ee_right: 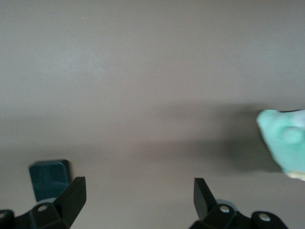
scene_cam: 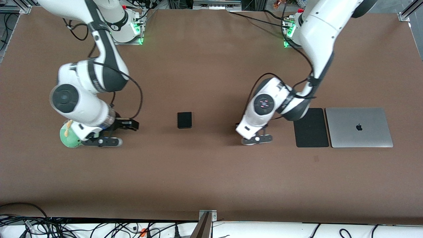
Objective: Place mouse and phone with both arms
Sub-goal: 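Carry the mouse onto the black pad while the right gripper lowers to the phone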
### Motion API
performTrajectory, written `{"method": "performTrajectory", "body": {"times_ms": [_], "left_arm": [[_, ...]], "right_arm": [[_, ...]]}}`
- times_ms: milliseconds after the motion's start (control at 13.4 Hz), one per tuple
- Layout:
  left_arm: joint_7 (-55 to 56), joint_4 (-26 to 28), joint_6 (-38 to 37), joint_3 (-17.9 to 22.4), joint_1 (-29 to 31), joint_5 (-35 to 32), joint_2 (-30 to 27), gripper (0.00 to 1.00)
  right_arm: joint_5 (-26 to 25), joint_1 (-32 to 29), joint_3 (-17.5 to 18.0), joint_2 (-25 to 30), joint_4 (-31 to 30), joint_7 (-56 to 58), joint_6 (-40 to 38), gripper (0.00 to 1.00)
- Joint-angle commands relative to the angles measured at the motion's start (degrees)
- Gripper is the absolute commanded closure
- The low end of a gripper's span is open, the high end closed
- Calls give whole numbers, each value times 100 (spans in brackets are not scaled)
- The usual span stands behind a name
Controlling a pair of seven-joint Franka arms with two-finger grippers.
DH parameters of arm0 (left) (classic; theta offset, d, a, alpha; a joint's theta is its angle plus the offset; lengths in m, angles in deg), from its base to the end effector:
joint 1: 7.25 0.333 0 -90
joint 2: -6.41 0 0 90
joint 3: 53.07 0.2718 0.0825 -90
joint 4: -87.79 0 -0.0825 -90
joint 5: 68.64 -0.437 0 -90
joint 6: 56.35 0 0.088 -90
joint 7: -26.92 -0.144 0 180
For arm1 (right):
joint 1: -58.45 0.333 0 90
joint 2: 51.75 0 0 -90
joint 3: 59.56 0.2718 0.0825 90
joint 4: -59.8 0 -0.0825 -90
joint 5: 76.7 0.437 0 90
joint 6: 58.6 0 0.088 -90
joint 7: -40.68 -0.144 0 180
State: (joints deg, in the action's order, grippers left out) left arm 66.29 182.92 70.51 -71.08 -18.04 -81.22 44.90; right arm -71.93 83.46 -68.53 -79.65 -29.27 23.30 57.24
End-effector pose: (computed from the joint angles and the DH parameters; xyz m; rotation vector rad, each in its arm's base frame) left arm 0.6076 -0.3153 0.1184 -3.1130 -0.1582 0.1242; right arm 0.6804 0.2119 0.2677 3.1384 -0.0671 -0.0207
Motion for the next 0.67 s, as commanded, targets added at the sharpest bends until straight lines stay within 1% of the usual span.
{"method": "performTrajectory", "body": {"times_ms": [0,150,299,374,449,599], "left_arm": [[-866,1251,102,-386,1075,-104,-815,78],[-1769,1604,93,-422,1778,-104,-1071,78],[-2545,1780,75,-414,2350,-104,-1159,78],[-2783,1842,110,-414,2658,-104,-1134,78],[-2855,1851,119,-414,2800,-139,-1090,78],[-2856,1852,119,-405,2889,-174,-1002,77]], "right_arm": [[50,451,-44,-426,82,-720,657,0],[24,776,-52,-681,73,-1054,1123,0],[-20,1050,-61,-866,21,-1485,1449,0],[-29,1190,-61,-910,-110,-1600,1694,0],[-38,1270,-61,-910,-294,-1601,2001,0],[-64,1402,-52,-910,-690,-1505,2468,0]]}}
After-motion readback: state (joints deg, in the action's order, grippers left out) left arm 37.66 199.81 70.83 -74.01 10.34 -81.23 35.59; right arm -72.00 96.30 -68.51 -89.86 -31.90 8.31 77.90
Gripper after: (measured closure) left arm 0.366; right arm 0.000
